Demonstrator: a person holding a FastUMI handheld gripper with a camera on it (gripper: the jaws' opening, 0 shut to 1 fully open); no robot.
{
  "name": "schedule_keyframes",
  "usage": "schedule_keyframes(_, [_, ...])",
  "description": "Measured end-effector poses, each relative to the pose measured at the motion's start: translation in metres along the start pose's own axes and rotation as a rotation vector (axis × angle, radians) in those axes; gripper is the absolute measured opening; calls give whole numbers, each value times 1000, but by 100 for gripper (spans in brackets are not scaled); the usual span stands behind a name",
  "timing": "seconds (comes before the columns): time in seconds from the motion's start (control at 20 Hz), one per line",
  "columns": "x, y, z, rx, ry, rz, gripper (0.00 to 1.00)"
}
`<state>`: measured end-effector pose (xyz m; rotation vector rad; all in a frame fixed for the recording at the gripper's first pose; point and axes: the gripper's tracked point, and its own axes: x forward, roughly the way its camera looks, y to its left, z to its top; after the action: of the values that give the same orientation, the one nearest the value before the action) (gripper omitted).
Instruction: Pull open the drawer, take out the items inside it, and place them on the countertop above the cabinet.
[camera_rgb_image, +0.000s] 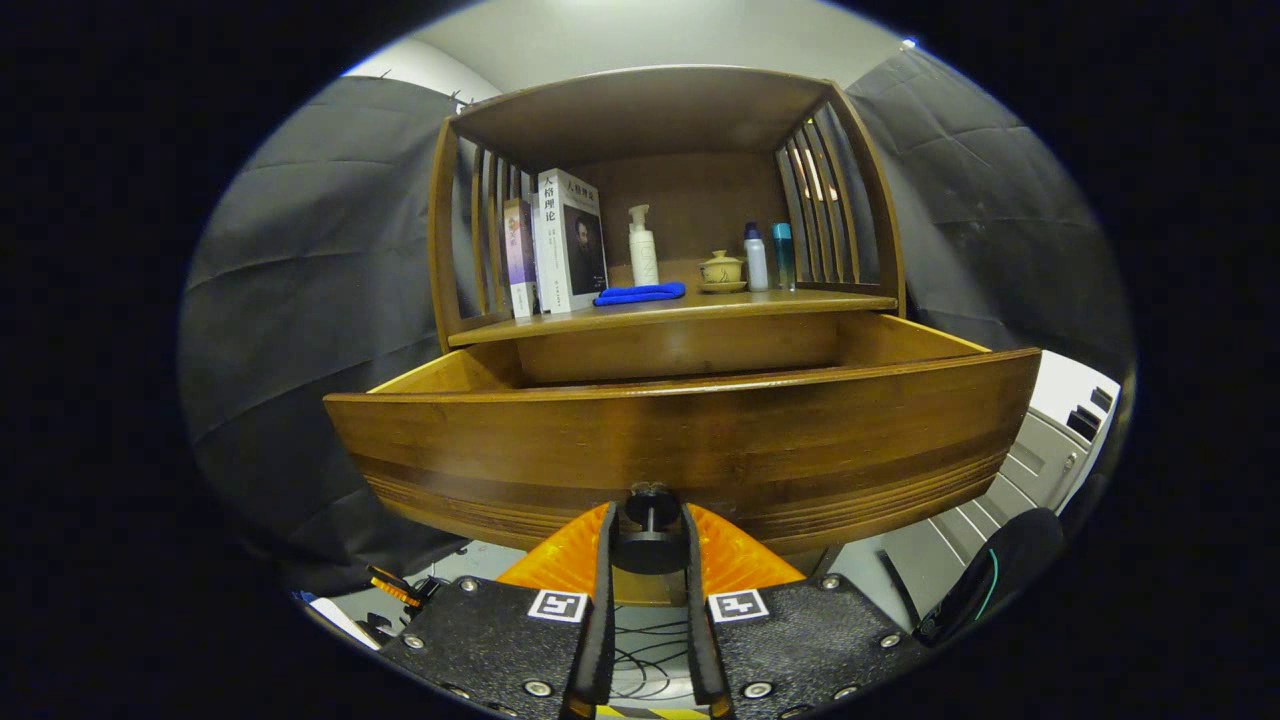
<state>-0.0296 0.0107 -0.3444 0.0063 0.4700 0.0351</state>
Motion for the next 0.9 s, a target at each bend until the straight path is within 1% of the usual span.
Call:
schedule_keyframes(0.25, [-11,5,-9,-2,3,10,30])
schedule_keyframes(0.35, [-9,3,-10,19,0,16,31])
schedule_keyframes(0.45, [-10,3,-16,44,15,18,47])
schedule_keyframes(0.5, [-16,3,-11,35,0,32,55])
schedule_keyframes(0.65, [-24,-2,19,-5,-86,39,79])
schedule_keyframes(0.75, [-33,-3,38,-9,-107,45,95])
schedule_keyframes(0.9, [-37,-5,74,-17,-115,37,95])
